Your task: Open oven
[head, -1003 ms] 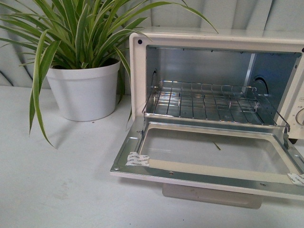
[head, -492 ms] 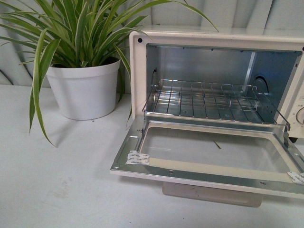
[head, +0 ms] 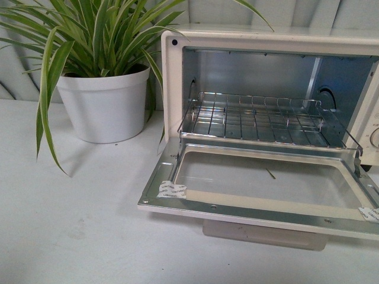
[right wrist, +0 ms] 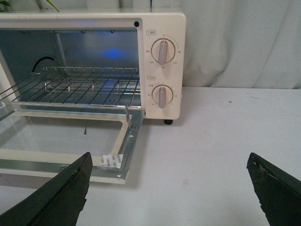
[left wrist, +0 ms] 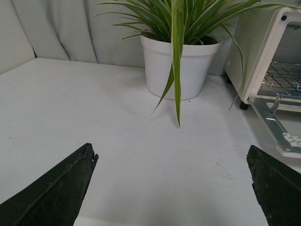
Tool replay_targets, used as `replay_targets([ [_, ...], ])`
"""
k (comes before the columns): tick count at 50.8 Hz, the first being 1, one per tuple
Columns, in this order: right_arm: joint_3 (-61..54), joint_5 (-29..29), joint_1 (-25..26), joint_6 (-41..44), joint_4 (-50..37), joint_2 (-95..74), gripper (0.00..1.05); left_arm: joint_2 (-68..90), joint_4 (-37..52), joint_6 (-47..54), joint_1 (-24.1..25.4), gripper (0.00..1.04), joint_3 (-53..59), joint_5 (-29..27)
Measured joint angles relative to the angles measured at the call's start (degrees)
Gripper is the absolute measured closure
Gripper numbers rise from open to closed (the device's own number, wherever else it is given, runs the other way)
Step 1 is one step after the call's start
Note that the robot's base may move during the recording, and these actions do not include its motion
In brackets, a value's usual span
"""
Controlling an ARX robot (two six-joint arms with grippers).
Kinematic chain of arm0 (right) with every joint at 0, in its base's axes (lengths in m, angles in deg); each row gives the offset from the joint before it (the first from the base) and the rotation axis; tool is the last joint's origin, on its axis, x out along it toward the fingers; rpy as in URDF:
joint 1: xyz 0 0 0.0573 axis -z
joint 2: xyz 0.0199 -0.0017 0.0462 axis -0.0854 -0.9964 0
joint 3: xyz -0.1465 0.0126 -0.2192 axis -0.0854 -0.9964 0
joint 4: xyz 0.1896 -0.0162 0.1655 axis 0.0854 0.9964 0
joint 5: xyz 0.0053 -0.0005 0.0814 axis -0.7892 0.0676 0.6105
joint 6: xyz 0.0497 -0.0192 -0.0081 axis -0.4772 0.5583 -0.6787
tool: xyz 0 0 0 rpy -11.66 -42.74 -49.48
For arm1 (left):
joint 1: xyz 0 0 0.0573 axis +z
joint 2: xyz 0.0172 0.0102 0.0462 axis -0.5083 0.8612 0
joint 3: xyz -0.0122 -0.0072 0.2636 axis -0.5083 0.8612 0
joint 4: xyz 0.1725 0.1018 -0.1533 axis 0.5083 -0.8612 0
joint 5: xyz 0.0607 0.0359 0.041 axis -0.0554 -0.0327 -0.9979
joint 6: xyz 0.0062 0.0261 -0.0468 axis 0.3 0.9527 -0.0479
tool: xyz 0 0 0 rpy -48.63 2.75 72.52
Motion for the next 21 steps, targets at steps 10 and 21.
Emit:
replay_targets([
  [10,0.00,0.00,0.00,0.00,0.00,0.00,0.09,0.00,0.00,0.00,0.00,0.06,0.00,0.00],
  [21,0.00,0.00,0.00,0.00,0.00,0.00,0.09,0.00,0.00,0.00,0.00,0.06,0.00,0.00],
])
